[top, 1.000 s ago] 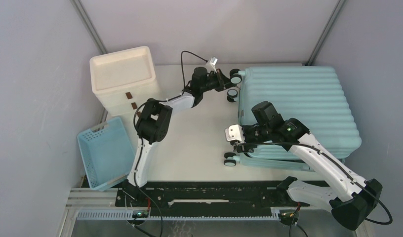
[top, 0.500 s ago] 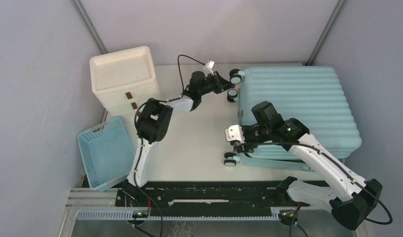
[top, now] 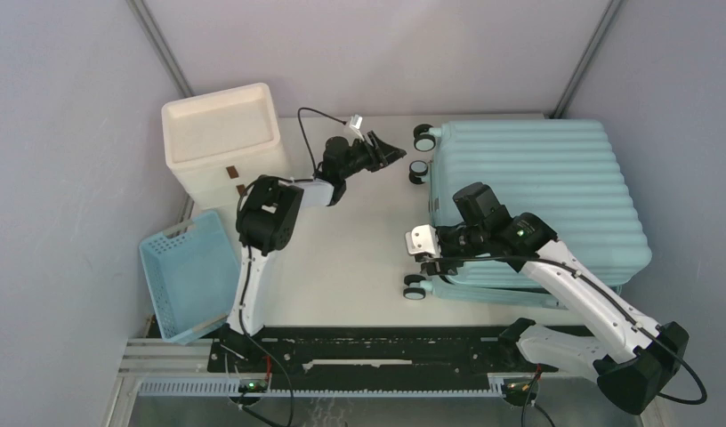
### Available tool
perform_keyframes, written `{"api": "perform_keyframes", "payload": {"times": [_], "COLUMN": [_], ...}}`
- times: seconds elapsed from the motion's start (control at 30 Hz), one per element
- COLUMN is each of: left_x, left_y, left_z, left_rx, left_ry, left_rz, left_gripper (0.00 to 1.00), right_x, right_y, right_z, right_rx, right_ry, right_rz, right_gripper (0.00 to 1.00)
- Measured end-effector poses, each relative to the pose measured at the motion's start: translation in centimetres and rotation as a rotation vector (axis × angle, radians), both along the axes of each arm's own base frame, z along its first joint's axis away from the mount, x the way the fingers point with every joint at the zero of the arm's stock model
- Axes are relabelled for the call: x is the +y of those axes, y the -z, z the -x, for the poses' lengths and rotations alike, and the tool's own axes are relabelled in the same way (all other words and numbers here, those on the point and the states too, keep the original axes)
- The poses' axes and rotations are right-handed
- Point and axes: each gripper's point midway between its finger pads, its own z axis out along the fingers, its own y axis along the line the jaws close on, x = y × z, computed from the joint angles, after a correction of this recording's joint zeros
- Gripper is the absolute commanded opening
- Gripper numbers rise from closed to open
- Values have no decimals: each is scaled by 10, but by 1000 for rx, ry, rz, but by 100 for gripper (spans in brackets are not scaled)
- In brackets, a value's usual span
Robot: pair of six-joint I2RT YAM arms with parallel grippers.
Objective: Open, take out, and arrange the luggage
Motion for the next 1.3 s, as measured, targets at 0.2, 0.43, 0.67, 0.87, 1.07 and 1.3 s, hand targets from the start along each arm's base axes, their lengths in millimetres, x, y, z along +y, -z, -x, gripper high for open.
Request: {"api": "perform_keyframes", "payload": {"times": [0.2,0.43,0.67,0.87,1.07,1.3], "left_x": [-16,-28,-22,4,36,73], "left_y": [-41,-53,-53,-48,-94,-138], "left_z": [16,26,37,56,84,128], "left_rx": [-164,-255,-263,-242,-350,-487], "left_ry": [128,244,227,150,72,3], "left_rz": [85,168,202,130,56,-85], "left_gripper": [63,61,62,62,62,64], "right_x": [0,0,1,20,39,25], "right_y": [0,0,-1,-29,-95,-145], "right_z": [0,0,-1,-16,-71,-147], "right_rx": [1,1,9,36,33,-59], "right_ry": [-1,-1,13,94,224,380], "right_rz": [0,1,-8,-107,-213,-238], "right_gripper": [0,13,77,82,83,85]}}
